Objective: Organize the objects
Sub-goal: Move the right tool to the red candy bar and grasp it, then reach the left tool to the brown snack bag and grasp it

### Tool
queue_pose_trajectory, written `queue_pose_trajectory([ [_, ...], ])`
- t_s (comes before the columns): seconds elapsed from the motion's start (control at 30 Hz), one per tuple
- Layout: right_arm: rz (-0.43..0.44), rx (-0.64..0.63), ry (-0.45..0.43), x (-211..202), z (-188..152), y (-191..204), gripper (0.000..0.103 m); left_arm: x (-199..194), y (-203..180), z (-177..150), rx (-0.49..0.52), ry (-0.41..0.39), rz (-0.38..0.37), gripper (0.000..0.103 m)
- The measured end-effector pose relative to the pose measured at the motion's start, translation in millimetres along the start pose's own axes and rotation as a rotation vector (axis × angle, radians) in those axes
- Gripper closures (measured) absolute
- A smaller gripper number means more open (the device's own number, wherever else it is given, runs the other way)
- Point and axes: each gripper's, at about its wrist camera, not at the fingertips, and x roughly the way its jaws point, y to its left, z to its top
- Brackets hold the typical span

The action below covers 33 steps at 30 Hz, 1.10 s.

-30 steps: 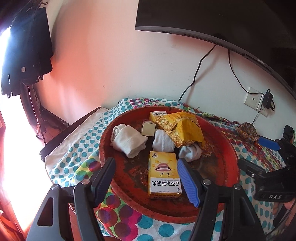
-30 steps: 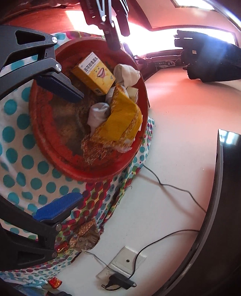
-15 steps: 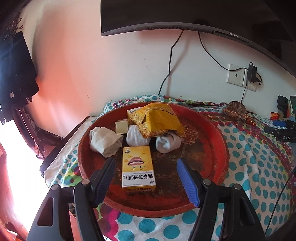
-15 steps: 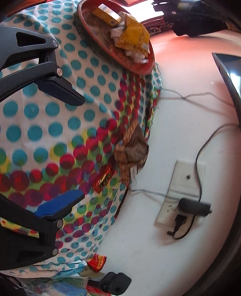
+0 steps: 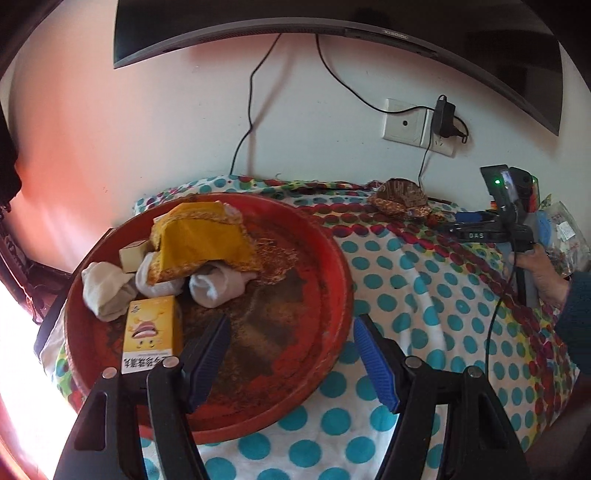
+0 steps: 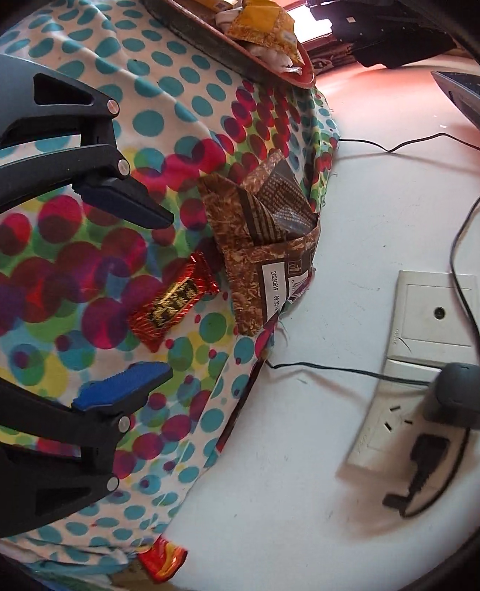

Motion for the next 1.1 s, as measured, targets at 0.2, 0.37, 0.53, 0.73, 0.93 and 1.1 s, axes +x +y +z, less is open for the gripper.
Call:
queue_pose_trajectory([
  [0.2, 0.061, 0.027, 0.0, 19, 8, -9, 0.044, 23, -33, 23, 0.091, 0.013, 0.004, 0.033],
  [0.37, 0.096, 0.027, 0.03, 30, 10, -8, 0.054, 42, -53, 33, 0.112, 0.03, -0.016, 0.032],
  [0.53, 0.106, 0.003, 0.057, 39, 13, 3, 0.06, 58, -76, 39, 0.15, 0.045, -0.023, 0.032],
  [0.73, 0.086, 0.015, 0.054, 37, 11, 5, 0.082, 75, -97, 42, 0.182, 0.051, -0.013, 0.032],
  [0.93, 0.065, 0.043, 0.058, 22, -5, 0, 0.082, 95, -113, 50, 0.188, 0.069, -0.013, 0.032],
  [1.1, 0.061, 0.074, 0.061, 0, -27, -11, 0.082, 113, -131, 61, 0.196, 0.085, -0.034, 0.029],
])
